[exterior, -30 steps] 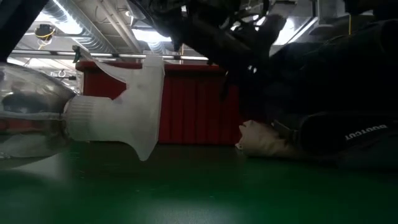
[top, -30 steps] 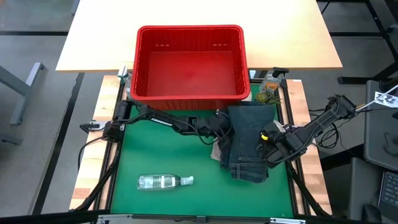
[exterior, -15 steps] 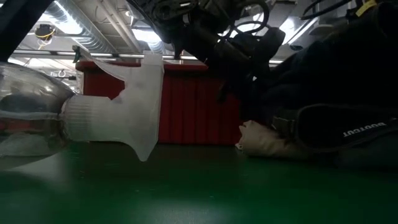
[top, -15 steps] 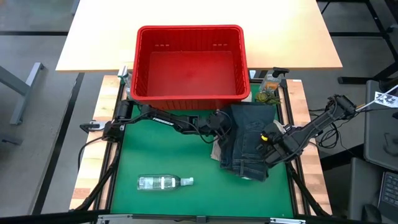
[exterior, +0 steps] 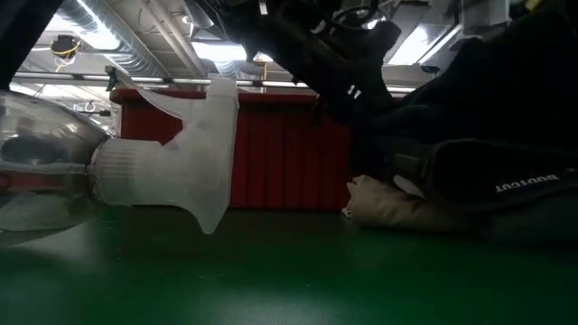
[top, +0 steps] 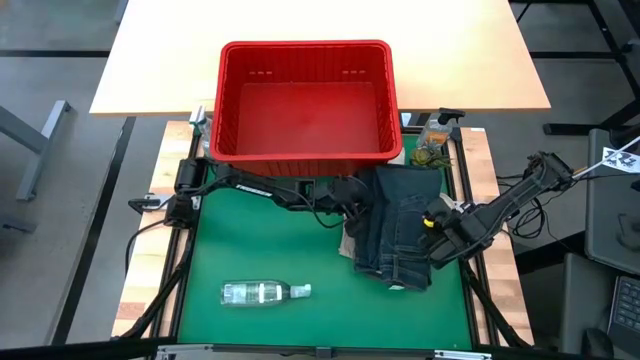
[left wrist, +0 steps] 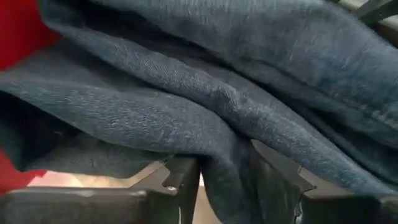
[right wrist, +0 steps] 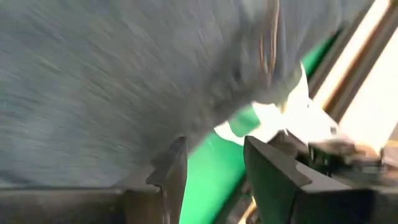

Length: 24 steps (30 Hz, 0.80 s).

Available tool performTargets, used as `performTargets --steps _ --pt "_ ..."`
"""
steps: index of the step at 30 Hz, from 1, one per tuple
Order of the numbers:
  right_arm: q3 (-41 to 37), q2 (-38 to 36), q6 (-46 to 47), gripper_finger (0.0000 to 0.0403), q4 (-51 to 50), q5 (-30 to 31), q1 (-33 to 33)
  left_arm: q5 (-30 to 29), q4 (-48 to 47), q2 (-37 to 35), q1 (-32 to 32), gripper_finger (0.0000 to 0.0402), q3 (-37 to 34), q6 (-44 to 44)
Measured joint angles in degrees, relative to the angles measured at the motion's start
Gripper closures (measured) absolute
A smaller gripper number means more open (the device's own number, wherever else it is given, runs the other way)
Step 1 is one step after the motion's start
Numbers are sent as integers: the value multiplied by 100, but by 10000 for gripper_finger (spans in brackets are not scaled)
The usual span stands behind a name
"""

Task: Fold laundry
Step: Stack the folded blue pants on top of the folded green polo shirt

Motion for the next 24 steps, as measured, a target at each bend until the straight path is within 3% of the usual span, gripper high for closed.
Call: performTargets --steps 6,12,17,24 --pt "697 -75 -338 245 3 961 7 -22 -27 -14 4 275 0 9" --pt "829 -70 -565 245 523 2927 3 -45 -77 -14 5 275 0 9" --pt "381 -1 -1045 245 1560 3018 -241 -58 -276 -35 52 275 0 58" --pt "-627 88 -2006 245 3889 2964 -664 -60 -973 -225 153 276 -1 186"
